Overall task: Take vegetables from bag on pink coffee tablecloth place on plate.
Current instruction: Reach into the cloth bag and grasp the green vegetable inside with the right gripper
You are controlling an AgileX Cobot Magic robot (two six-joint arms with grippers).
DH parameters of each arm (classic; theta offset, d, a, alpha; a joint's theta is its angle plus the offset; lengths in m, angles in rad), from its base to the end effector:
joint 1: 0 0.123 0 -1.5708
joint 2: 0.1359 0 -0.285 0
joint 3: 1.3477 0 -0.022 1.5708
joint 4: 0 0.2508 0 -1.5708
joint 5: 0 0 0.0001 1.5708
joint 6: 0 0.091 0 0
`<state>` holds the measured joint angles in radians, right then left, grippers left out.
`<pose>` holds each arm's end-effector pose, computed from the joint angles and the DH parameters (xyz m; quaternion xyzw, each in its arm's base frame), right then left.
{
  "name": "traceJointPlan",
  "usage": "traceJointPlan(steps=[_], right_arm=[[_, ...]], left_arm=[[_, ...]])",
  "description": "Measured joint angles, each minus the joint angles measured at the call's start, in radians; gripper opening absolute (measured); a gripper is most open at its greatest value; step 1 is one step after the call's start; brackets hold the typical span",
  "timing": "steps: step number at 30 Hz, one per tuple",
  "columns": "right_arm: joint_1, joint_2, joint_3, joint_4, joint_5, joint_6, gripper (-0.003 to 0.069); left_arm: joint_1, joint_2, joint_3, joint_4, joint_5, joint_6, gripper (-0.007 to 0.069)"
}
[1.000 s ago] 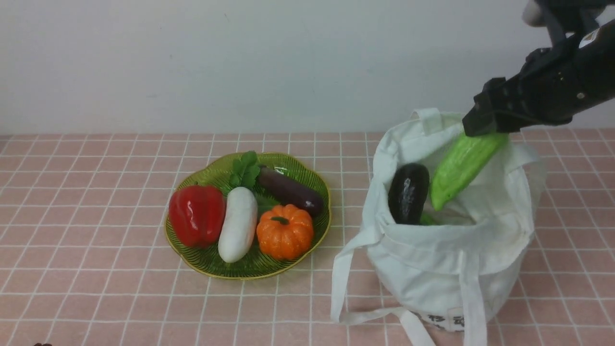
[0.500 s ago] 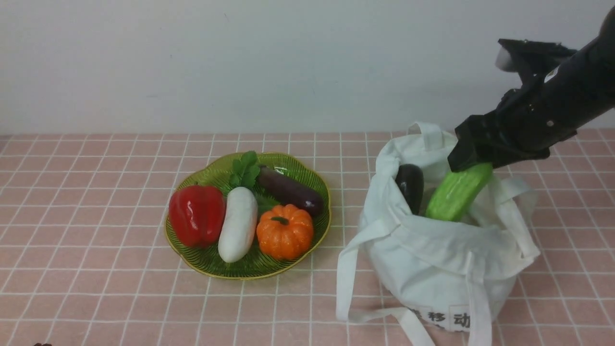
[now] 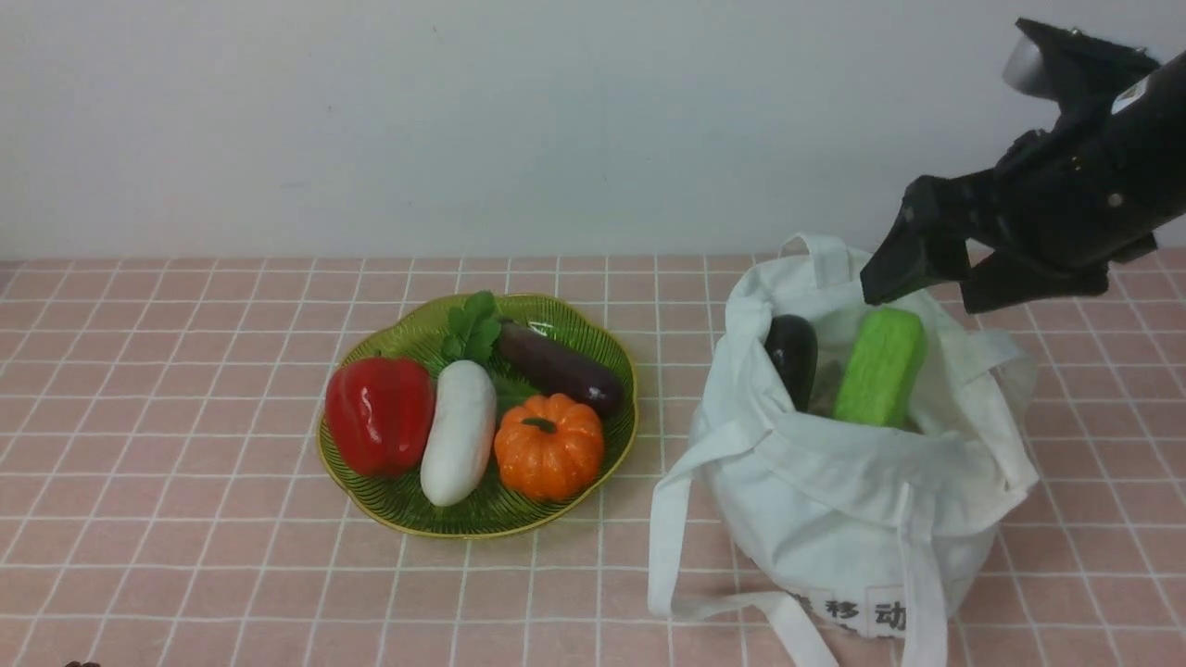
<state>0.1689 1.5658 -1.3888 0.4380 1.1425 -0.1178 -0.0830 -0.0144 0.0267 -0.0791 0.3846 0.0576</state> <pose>0.3093 0.0884 0.3269 -0.0824 0.9603 0.2141 0.1590 0.0518 -0.0070 0.1705 0.0359 0.8065 -0.0411 0.5887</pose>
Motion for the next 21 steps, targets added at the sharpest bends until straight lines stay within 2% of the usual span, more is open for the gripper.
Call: traceJointPlan(steps=[5, 11, 21], right_arm=[[0.016, 0.013, 0.000, 0.003, 0.034, -0.001, 0.0555], [0.016, 0.116, 0.000, -0.069, 0.039, 0.050, 0.0547], [0.016, 0.241, 0.000, -0.093, -0.106, 0.087, 0.0542]], left_arm=[[0.000, 0.000, 0.000, 0.000, 0.000, 0.000, -0.0006], [0.000, 0.000, 0.000, 0.000, 0.000, 0.000, -0.0006], [0.000, 0.000, 0.000, 0.000, 0.000, 0.000, -0.0006]])
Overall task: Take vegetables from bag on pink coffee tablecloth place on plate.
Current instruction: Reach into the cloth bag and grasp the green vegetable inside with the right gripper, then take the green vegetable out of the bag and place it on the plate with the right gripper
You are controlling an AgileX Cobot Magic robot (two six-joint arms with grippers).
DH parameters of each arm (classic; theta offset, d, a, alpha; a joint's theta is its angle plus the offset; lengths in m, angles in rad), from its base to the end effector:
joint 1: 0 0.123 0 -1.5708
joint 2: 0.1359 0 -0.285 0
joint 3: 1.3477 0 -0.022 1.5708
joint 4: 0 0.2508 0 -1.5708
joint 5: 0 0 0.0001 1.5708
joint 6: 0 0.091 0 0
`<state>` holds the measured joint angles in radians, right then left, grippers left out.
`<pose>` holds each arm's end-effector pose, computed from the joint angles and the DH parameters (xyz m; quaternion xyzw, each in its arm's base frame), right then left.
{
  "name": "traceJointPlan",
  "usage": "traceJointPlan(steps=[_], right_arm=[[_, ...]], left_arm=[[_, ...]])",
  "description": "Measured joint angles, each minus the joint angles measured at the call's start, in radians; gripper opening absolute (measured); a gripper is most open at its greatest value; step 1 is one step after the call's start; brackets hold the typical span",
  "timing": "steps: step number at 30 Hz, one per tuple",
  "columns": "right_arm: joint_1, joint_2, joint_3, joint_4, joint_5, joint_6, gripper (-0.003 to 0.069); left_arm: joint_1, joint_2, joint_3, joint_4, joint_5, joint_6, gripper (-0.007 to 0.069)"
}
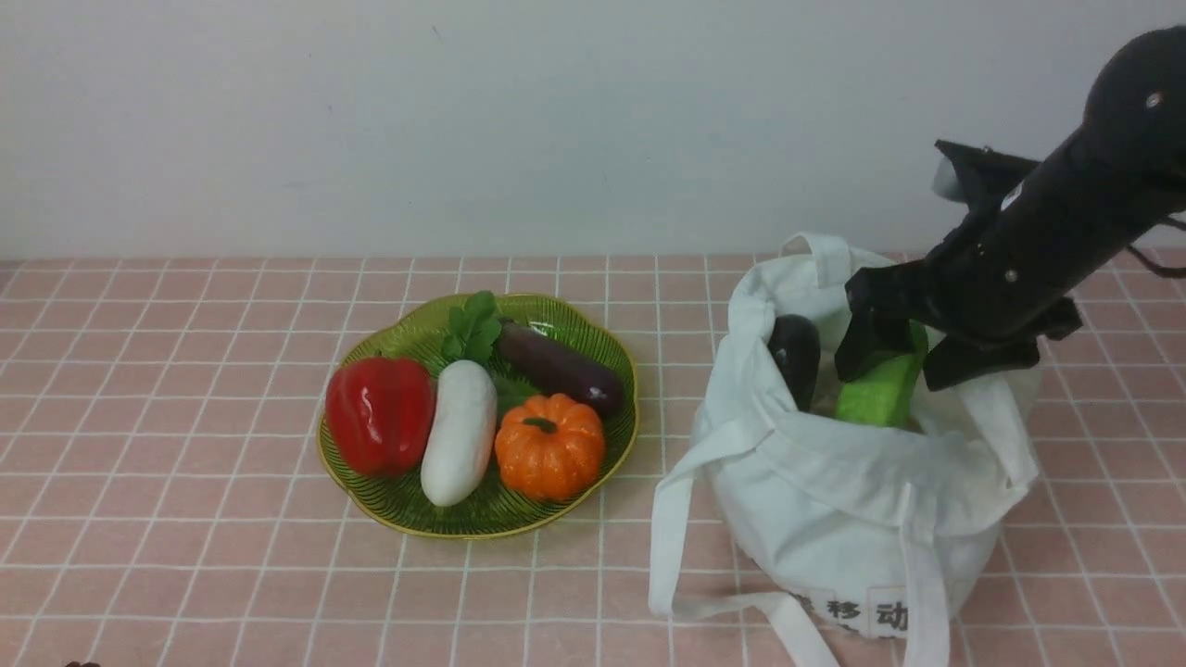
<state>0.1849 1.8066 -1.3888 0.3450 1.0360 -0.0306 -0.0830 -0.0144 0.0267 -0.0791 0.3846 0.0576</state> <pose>0.3566 0.0936 0.2432 -0.0338 0.9821 0.1631 0.0881 0.0518 -0.0070 0.1705 0.0359 0.8065 -0.0411 0.5887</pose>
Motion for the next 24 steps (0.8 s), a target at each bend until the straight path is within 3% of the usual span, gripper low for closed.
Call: traceJointPlan(steps=[2, 4, 6, 19, 24], right_arm=[[0.001, 0.015, 0.000, 0.005, -0.012, -0.001, 0.0517], [0.001, 0.020, 0.000, 0.007, -0.016, -0.014, 0.0437], [0.001, 0.014, 0.000, 0.006, -0.016, -0.028, 0.0424], [0.001, -0.301, -0.053, -0.025, -0.079, -0.058, 0.0426], [0.012, -0.322, -0.215, 0.139, -0.049, -0.102, 0.0426]], left_arm=[[0.000, 0.000, 0.000, 0.000, 0.000, 0.000, -0.0006], [0.000, 0.000, 0.000, 0.000, 0.000, 0.000, -0.0006], [0.000, 0.000, 0.000, 0.000, 0.000, 0.000, -0.0006], [0.000, 0.000, 0.000, 0.000, 0.000, 0.000, -0.0006], [0.000, 0.000, 0.000, 0.000, 0.000, 0.000, -0.0006]])
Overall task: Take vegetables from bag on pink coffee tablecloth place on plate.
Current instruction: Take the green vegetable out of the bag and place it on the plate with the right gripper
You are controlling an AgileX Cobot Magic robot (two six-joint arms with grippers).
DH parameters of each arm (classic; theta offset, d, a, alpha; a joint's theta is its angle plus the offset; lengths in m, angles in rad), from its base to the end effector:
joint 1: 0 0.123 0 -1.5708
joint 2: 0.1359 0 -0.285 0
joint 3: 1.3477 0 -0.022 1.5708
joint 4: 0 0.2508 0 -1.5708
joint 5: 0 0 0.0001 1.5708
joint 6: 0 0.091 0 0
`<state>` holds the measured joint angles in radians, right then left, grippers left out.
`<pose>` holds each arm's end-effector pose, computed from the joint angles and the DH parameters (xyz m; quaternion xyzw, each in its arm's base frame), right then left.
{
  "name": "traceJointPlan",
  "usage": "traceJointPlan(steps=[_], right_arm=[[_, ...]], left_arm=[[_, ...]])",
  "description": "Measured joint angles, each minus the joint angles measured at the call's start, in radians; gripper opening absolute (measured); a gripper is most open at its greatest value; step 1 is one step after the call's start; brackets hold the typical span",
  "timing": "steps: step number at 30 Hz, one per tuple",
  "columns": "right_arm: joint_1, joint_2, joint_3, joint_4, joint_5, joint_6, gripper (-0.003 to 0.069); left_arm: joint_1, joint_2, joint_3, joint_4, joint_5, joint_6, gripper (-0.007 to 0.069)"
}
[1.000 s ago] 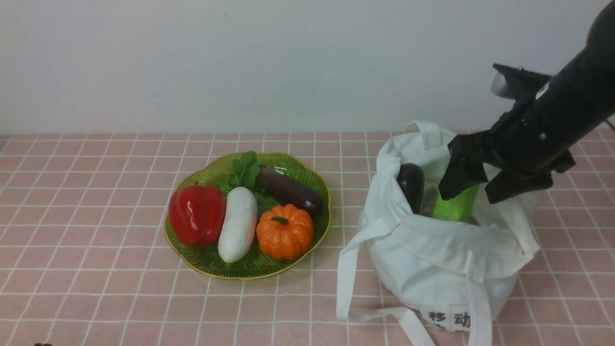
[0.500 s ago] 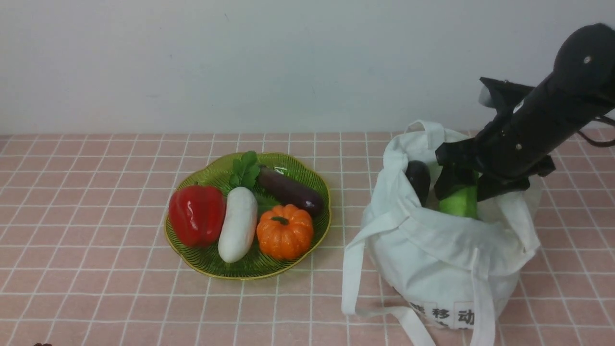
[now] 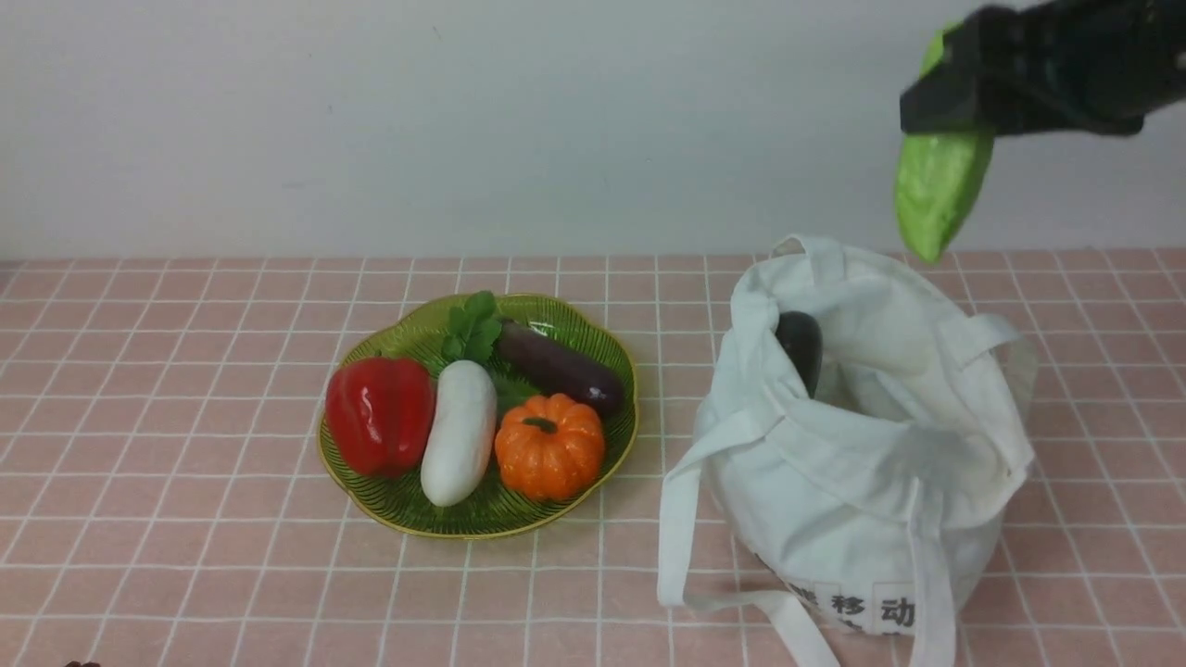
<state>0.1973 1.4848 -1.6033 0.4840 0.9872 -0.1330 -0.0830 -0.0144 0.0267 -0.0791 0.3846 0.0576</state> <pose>0.3049 0.0970 0.4248 -0.1029 0.8914 0.2473 0.3655 0.0518 -0.0070 0.1705 0.0359 0.8065 -0.0411 0.5887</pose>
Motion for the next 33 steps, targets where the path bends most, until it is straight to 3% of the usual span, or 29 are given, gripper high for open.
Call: traceJointPlan(steps=[6, 11, 15, 26, 33], right_arm=[[0.143, 0.065, -0.104, 0.115, 0.005, -0.103, 0.0426], [0.299, 0.221, -0.154, 0.067, -0.011, -0.117, 0.0426], [0.370, 0.391, -0.214, 0.039, -0.073, -0.117, 0.0426], [0.406, 0.727, -0.365, 0.032, -0.108, -0.100, 0.0426], [0.406, 0.801, -0.390, 0.039, -0.115, -0.094, 0.0443]], left_arm=[[0.000, 0.000, 0.000, 0.000, 0.000, 0.000, -0.0006], [0.000, 0.000, 0.000, 0.000, 0.000, 0.000, -0.0006], [0.000, 0.000, 0.000, 0.000, 0.000, 0.000, -0.0006], [0.000, 0.000, 0.000, 0.000, 0.000, 0.000, -0.0006], [0.000, 0.000, 0.000, 0.000, 0.000, 0.000, -0.0006]])
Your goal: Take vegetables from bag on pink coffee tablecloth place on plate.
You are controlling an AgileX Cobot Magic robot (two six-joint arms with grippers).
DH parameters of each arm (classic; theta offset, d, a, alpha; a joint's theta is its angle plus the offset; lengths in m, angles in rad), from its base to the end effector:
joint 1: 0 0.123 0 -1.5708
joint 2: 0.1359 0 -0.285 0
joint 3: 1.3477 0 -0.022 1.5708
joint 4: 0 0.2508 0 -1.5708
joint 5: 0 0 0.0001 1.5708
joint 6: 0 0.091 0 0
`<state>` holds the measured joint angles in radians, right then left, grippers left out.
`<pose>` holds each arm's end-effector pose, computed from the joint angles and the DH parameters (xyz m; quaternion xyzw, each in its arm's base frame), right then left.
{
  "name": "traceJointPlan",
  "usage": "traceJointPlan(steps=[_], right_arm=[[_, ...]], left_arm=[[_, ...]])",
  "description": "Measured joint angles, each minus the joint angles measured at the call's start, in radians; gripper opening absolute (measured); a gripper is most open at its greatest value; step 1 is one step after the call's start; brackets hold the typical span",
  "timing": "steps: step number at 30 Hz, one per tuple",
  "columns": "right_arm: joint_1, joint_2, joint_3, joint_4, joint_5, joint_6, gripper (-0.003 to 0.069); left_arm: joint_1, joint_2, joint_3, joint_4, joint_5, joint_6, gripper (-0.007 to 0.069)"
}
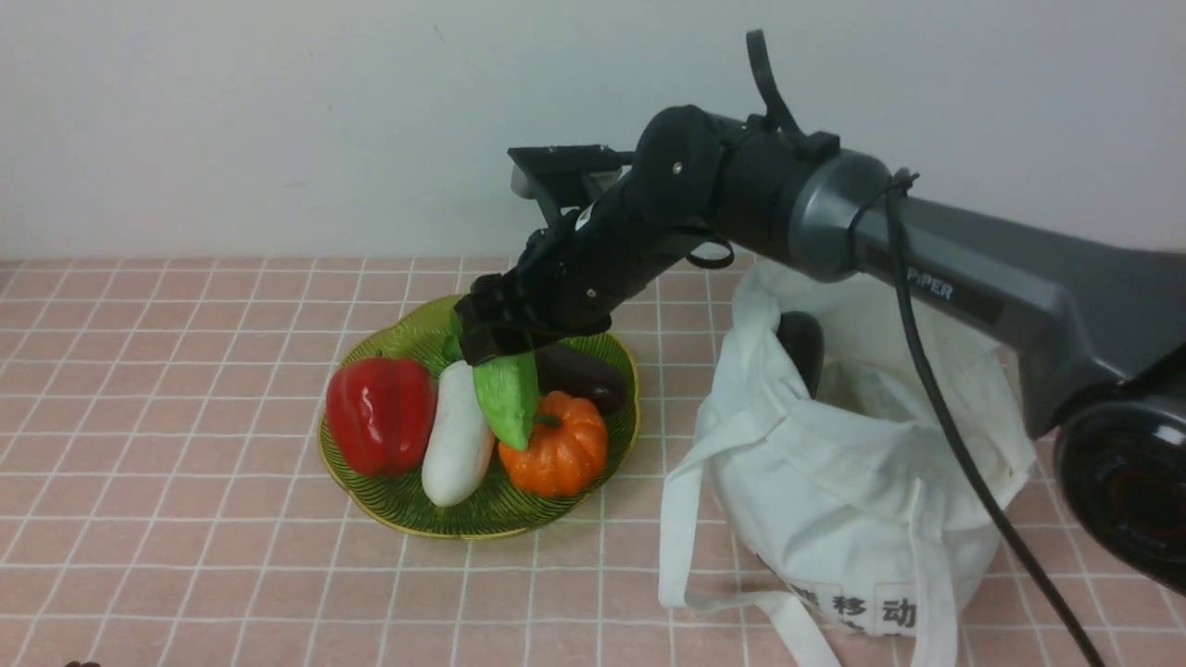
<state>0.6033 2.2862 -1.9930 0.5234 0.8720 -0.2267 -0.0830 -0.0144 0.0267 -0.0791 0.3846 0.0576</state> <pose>0.3996 0.3176 0.2100 -0.2742 0.9029 0.2727 0.1879 0.0518 -0.0070 0.1705 0.0359 0.8065 -0.0411 0.5887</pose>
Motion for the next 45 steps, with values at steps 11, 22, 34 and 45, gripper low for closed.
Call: traceJointPlan(steps=[11, 22, 34, 45], right_arm=[[0.000, 0.004, -0.054, -0.034, 0.039, 0.038, 0.0629], [0.001, -0.045, -0.469, -0.300, 0.377, 0.190, 0.0451], [0.001, -0.526, -0.555, -0.497, 0.403, 0.329, -0.0013], [0.001, -1.075, 0.054, -0.595, 0.407, 0.366, -0.0015]], left_arm=[[0.000, 0.000, 0.000, 0.000, 0.000, 0.000, -0.0006], [0.000, 0.000, 0.000, 0.000, 0.000, 0.000, -0.0006], [0.000, 0.000, 0.000, 0.000, 0.000, 0.000, -0.0006], [0.000, 0.000, 0.000, 0.000, 0.000, 0.000, -0.0006]])
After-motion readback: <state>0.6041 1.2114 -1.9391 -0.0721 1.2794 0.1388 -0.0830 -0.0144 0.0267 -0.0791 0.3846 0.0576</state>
